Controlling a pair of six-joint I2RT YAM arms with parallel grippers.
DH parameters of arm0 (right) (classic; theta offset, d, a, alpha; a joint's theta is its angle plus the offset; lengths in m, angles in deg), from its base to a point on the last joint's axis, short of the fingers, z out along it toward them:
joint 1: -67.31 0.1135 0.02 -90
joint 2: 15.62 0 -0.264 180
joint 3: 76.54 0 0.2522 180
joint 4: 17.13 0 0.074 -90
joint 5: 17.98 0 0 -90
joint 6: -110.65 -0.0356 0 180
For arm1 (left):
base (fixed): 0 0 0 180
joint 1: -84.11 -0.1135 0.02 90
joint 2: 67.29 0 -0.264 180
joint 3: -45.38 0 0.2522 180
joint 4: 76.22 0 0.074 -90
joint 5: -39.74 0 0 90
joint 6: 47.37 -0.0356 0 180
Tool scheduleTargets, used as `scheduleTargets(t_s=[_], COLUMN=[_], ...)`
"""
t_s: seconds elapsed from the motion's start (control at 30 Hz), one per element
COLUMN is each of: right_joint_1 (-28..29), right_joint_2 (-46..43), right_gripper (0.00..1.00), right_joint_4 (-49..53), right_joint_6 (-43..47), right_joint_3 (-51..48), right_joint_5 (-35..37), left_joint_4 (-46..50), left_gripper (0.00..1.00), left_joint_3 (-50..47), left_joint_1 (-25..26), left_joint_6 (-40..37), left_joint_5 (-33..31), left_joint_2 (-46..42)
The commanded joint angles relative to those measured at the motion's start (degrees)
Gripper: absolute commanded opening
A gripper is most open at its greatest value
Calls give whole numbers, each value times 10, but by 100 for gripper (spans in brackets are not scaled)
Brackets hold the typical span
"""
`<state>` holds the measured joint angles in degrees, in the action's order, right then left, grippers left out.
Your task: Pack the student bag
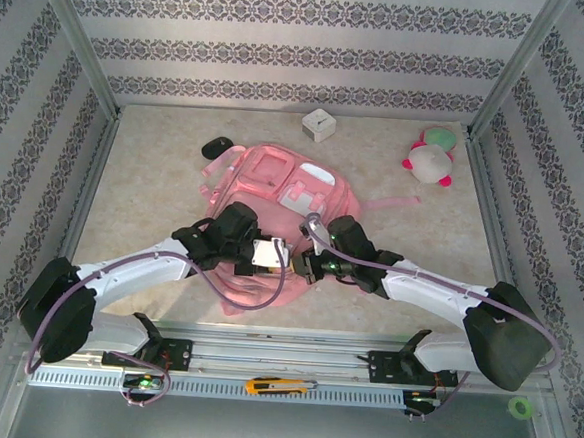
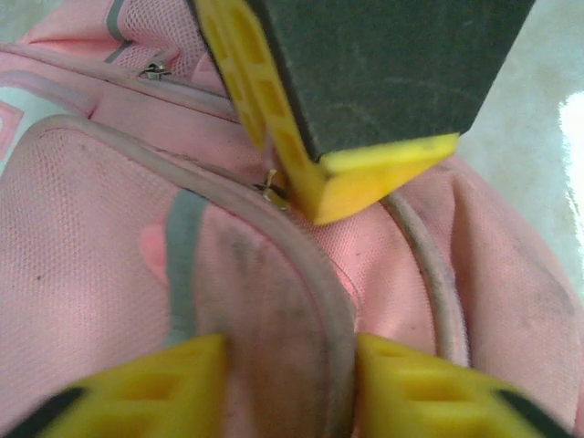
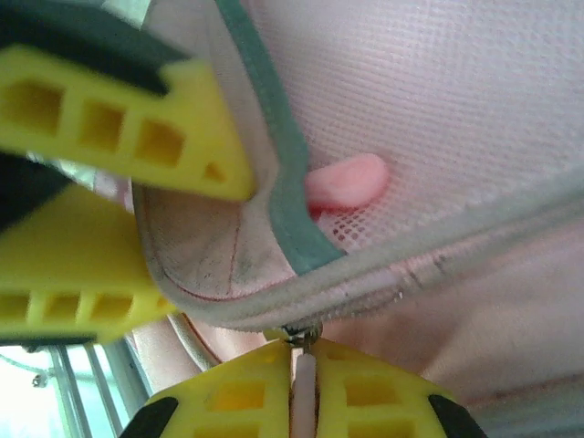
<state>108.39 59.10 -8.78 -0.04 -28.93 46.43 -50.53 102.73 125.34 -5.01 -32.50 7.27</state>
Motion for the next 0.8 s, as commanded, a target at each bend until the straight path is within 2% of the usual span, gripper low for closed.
scheduleTargets(t_s=[0.0, 0.07, 0.17, 0.3, 0.37, 0.43, 0.53, 0.63, 0.67, 0.77], right_joint_1=[-38, -79, -129, -135, -132, -130, -131, -136, -137, -143], right_joint_2=[-27, -26, -15, 11, 20, 18, -2, -35, -50, -93], right_gripper=[0, 0, 0, 0, 0, 10, 18, 43, 49, 54], right_joint_4=[-37, -33, -41, -49, -49, -48, -34, 9, 36, 125], right_joint_6=[-16, -29, -35, -28, -28, -29, -34, -44, -49, -57], right_joint_3=[-14, -26, -33, -3, 10, 12, 7, 8, 11, 23], right_joint_5=[-17, -27, -47, -80, -88, -80, -70, -61, -50, -9], left_joint_4=[-53, -47, -23, -32, -53, -82, -80, -65, -56, -16], left_gripper=[12, 5, 4, 5, 12, 22, 25, 41, 43, 54], left_joint_3=[1, -13, -29, -38, -39, -40, -32, -18, -8, 35], left_joint_1=[8, 4, -4, -4, -5, -4, -4, -5, -7, -35], left_joint_6=[-14, -18, -20, -1, 20, 45, 63, 115, 152, 285], left_joint_5=[-37, -38, -19, -9, -11, -16, -14, -23, -28, -40], left_joint_2=[-13, -31, -58, -74, -76, -74, -72, -80, -90, -112])
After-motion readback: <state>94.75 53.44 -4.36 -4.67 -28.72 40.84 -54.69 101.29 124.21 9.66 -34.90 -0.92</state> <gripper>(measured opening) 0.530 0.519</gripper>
